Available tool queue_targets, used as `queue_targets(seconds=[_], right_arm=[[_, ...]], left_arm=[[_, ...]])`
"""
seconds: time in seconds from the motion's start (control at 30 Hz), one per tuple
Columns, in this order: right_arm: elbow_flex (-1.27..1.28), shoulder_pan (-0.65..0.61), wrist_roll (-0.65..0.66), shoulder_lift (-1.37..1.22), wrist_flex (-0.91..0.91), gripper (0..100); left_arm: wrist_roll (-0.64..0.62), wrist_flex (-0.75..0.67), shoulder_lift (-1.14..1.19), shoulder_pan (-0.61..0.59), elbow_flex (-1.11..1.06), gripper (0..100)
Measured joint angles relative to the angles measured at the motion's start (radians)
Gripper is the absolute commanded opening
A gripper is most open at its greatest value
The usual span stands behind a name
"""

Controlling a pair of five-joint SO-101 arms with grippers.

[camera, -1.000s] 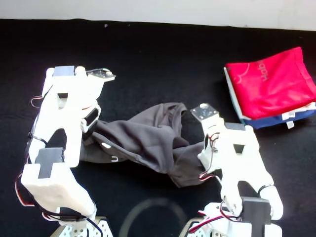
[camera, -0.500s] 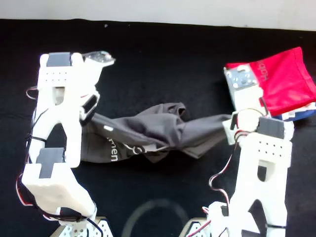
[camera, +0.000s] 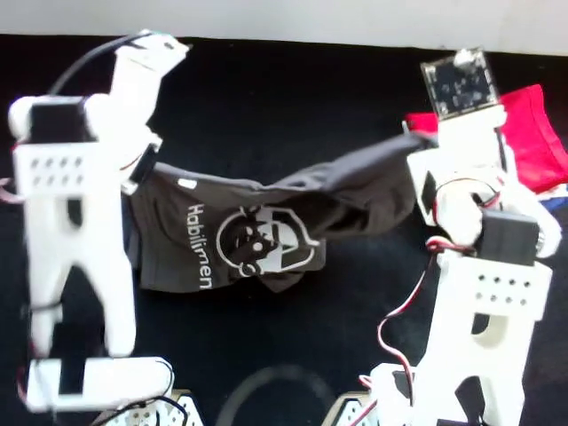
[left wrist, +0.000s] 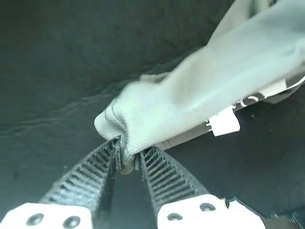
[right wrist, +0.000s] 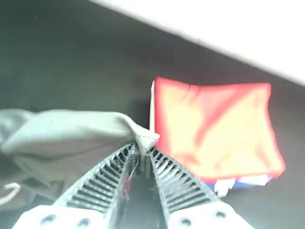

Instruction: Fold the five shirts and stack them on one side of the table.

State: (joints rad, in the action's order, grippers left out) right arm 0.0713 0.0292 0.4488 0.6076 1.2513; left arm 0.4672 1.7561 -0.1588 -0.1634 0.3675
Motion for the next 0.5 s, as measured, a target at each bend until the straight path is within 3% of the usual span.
queue_targets(seconds=[0.5], right_arm=[[-0.600, -0.003, 0.000, 0.014, 0.002, 0.5]], left_arm=[[0.000, -0.180, -0.502, 0.000, 0.005, 1]])
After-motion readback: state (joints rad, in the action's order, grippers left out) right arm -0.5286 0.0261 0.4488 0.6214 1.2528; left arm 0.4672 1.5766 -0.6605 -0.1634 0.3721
